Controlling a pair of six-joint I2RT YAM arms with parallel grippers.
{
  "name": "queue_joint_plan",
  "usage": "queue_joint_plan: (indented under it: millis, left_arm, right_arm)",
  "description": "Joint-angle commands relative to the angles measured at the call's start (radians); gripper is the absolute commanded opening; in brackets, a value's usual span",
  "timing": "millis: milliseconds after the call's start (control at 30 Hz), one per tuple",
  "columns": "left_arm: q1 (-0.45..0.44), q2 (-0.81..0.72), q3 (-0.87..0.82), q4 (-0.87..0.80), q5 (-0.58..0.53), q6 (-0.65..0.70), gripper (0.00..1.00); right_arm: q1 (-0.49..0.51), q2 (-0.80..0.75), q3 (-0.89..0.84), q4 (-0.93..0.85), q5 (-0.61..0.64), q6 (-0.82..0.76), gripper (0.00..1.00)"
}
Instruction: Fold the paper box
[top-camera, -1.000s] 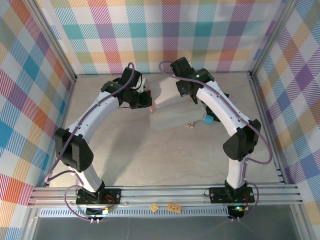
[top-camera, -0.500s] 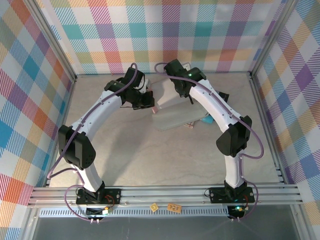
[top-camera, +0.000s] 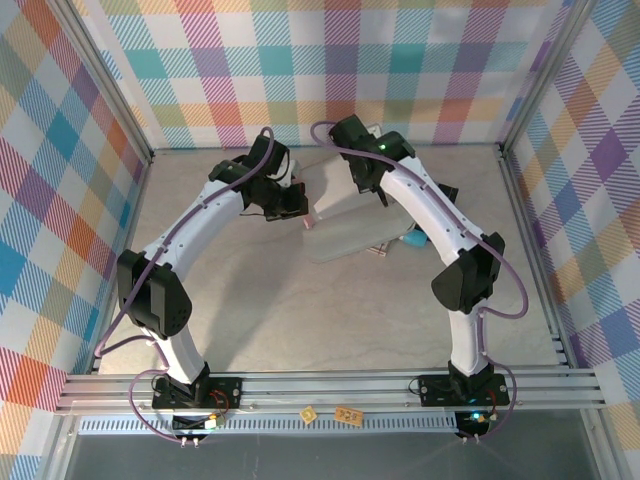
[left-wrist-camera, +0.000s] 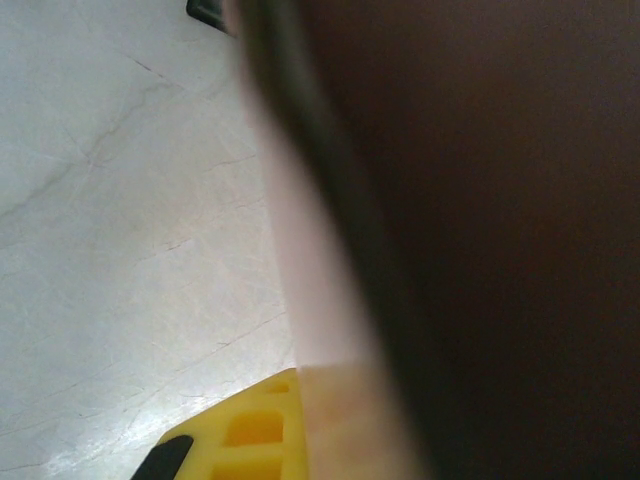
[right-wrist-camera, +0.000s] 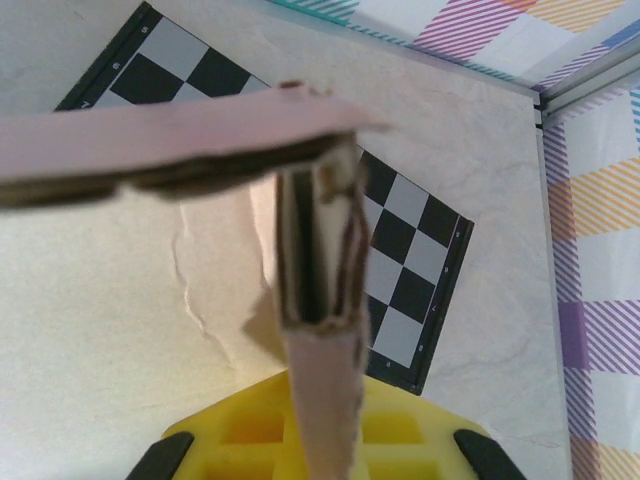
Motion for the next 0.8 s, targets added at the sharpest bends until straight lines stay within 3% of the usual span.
queue_joint_plan:
  millis: [0, 300, 367, 500, 767]
  left_arm:
    - [-0.005, 0.006, 0.038, -0.011, 0.018, -0.019, 0.0]
    - [-0.006, 0.0, -0.001, 0.023, -0.024, -0.035, 0.0]
    - [-0.005, -0.013, -0.05, 0.076, -0.034, -0.046, 0.03]
    - [-0.006, -0.013, -0.145, 0.189, -0.025, -0.056, 0.05]
    - [-0.007, 0.005, -0.291, 0.254, -0.062, -0.065, 0.07]
  right_arm:
    - [0.001, 0.017, 0.038, -0.043, -0.023, 0.038, 0.01]
    - [0.009, 0.007, 0.011, -0.041, -0.025, 0.05, 0.0]
    - [0.014, 0.006, -0.007, -0.054, -0.072, 0.07, 0.0]
    - [0.026, -0.022, -0.124, -0.02, -0.138, 0.101, 0.0]
    - [0.069, -0.031, -0.343, 0.089, -0.196, 0.179, 0.0]
